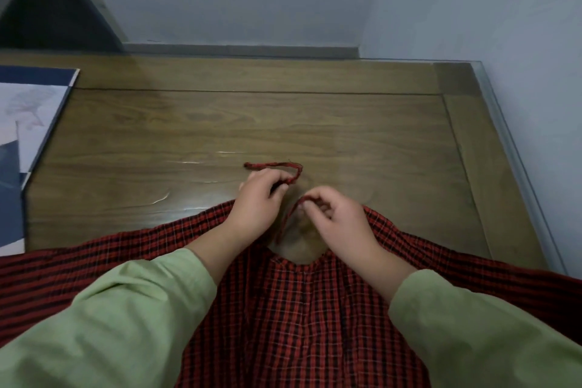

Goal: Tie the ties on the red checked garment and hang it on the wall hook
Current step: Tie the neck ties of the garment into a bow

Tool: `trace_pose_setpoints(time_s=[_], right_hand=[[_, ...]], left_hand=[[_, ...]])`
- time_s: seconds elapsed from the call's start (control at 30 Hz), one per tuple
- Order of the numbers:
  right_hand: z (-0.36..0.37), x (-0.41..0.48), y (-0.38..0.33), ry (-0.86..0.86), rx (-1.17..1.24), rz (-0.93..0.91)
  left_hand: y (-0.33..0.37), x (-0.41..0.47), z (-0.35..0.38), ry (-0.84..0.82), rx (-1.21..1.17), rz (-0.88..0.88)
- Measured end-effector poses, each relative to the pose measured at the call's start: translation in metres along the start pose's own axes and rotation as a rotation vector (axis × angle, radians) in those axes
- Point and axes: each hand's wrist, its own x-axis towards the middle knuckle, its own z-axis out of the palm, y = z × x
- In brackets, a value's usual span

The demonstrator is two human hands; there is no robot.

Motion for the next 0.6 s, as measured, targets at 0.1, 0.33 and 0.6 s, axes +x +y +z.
trace_pose_setpoints(time_s=[0.1,0.33,0.6], right_hand=[[-0.004,0.012,-0.008,-0.031,0.12,0.065],[0.0,0.04,-0.031,-0.078,0.196,0.079],[-0.001,0.065,-0.039,-0.105,0.195,0.141]], left_hand=[[0.008,-0.005,0.002,-0.072,-0.151,0.029],[0.006,-0.011,0.001,-0.248,-0.168,0.127],[0.013,-0.011,0.0,-0.266,-0.488,-0.067]])
